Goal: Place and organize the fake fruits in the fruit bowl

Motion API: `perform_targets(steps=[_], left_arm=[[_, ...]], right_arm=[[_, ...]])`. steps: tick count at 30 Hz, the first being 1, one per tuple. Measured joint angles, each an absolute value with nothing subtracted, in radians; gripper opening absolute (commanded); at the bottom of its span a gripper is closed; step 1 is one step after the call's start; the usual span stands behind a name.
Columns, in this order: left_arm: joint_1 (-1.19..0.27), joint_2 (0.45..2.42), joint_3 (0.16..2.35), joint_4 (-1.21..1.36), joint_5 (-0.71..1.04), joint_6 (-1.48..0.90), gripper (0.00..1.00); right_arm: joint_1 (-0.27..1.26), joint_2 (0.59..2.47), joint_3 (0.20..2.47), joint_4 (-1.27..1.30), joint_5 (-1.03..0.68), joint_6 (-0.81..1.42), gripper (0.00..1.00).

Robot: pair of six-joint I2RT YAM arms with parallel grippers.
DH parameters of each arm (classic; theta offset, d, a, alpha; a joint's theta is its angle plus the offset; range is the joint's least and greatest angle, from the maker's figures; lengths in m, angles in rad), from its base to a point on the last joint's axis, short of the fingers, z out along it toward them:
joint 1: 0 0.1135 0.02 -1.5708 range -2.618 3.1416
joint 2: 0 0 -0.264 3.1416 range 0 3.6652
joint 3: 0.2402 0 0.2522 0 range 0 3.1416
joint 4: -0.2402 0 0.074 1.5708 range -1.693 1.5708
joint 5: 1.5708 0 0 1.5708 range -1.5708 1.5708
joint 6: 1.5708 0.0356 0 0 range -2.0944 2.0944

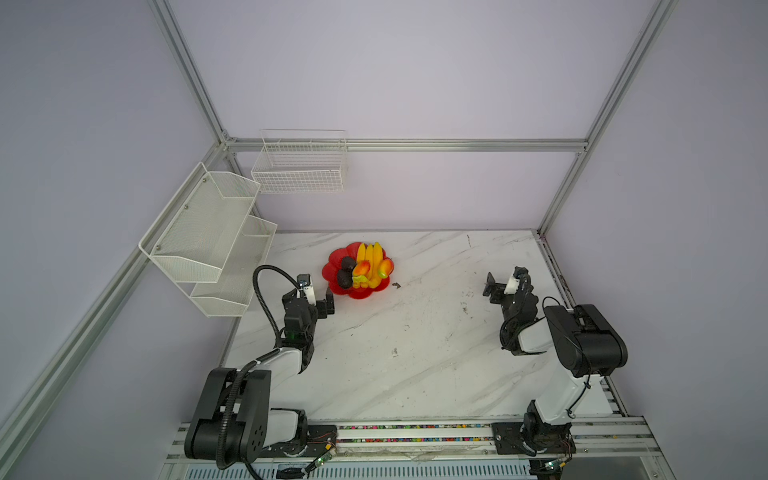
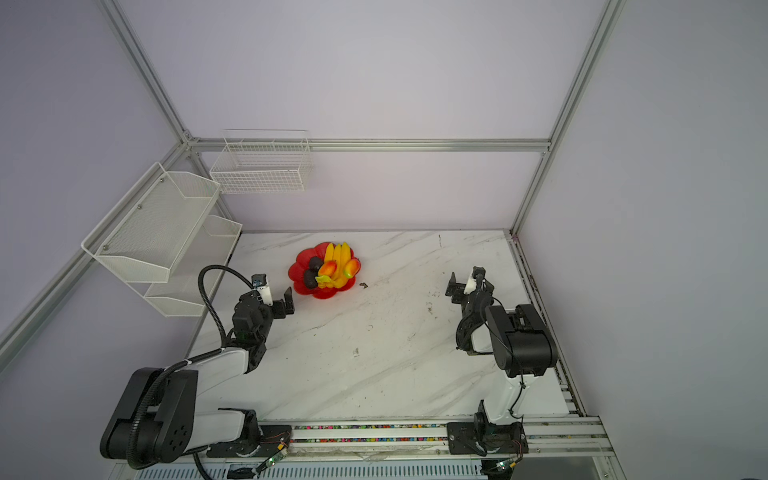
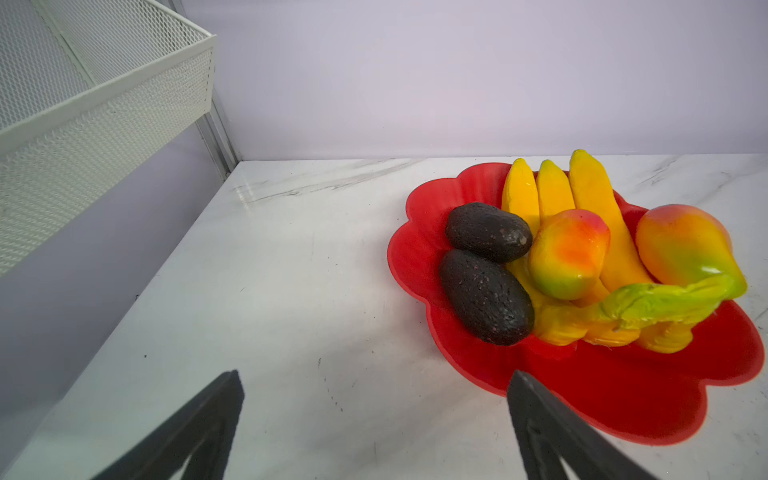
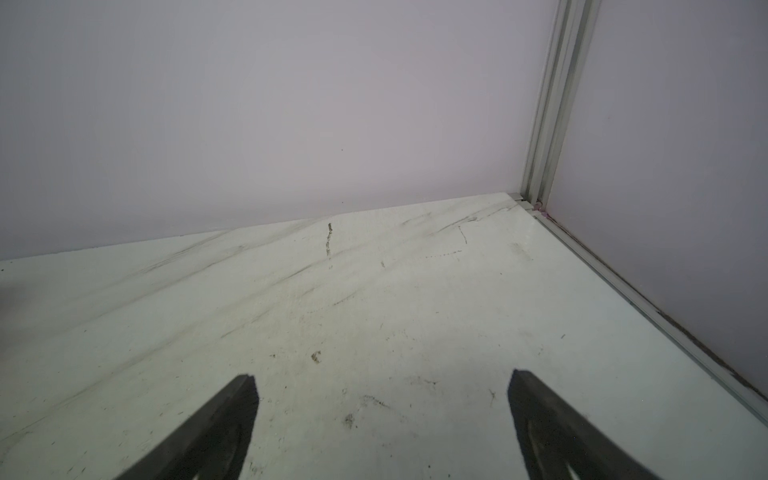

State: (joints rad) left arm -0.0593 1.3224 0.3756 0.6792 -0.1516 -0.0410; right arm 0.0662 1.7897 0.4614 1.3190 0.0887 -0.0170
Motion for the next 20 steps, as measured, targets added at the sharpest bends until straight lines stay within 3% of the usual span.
perform_targets(steps=[8,12,20], left_arm=[[-0.051,1.312,0.280,0.809,-0.175,-0.015,1.00],[-0.023,1.509,0.280,1.002,-0.171,0.002,1.00],[-0.007,1.584,0.293,0.918,-0.144,0.012,1.00]], right_arm=[[0.066,1.790,0.463,1.303,0.088,-0.029,0.97],[0.066,1.790,0.463,1.303,0.088,-0.032,0.97],[0.066,1.790,0.463,1.297,0.089,-0.033,0.97]])
